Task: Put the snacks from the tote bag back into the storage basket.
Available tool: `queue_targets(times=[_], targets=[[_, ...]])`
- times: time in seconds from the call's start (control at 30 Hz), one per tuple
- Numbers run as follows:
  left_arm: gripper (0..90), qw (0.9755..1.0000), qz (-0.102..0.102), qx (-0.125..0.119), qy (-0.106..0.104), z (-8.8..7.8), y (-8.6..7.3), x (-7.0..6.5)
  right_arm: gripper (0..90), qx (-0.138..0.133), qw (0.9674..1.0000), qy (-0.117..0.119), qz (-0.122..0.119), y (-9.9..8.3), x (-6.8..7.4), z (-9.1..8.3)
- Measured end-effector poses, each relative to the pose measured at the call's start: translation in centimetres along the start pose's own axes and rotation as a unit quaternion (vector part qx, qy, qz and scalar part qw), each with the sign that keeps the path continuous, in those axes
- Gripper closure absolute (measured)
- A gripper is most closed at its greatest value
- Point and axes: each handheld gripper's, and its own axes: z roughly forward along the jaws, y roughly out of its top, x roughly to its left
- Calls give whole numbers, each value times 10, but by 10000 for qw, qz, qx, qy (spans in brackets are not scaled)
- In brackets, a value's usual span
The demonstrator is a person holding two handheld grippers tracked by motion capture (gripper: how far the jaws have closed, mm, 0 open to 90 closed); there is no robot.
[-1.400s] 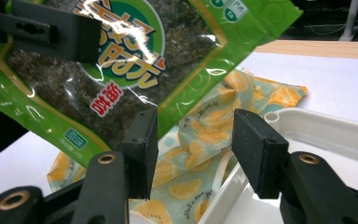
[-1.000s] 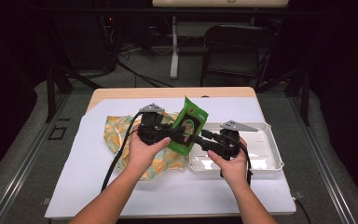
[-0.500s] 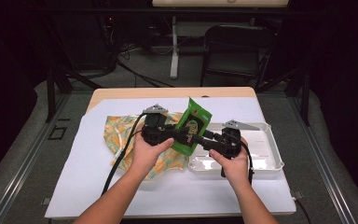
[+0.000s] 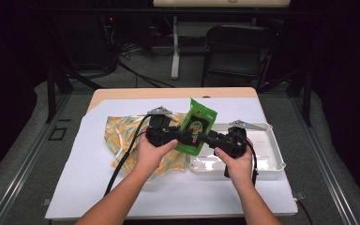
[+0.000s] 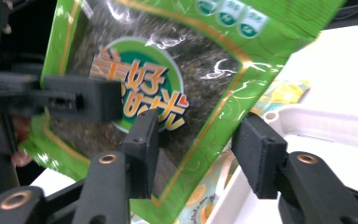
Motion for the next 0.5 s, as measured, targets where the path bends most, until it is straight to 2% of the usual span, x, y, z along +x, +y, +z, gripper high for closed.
queue_targets(times=[0.13, 0.3, 0.5], targets=[[725, 10000, 11, 1, -17, 5, -2, -2, 594, -52, 9999, -44, 130, 1, -5, -5], [730, 9999, 57, 131, -83, 8, -4, -3, 673, -165, 9994, -74, 283, 2, -9, -9], [737, 9997, 141, 210, -75, 11, -6, -4, 771, -188, 9993, -239, 194, 1, -10, -10]])
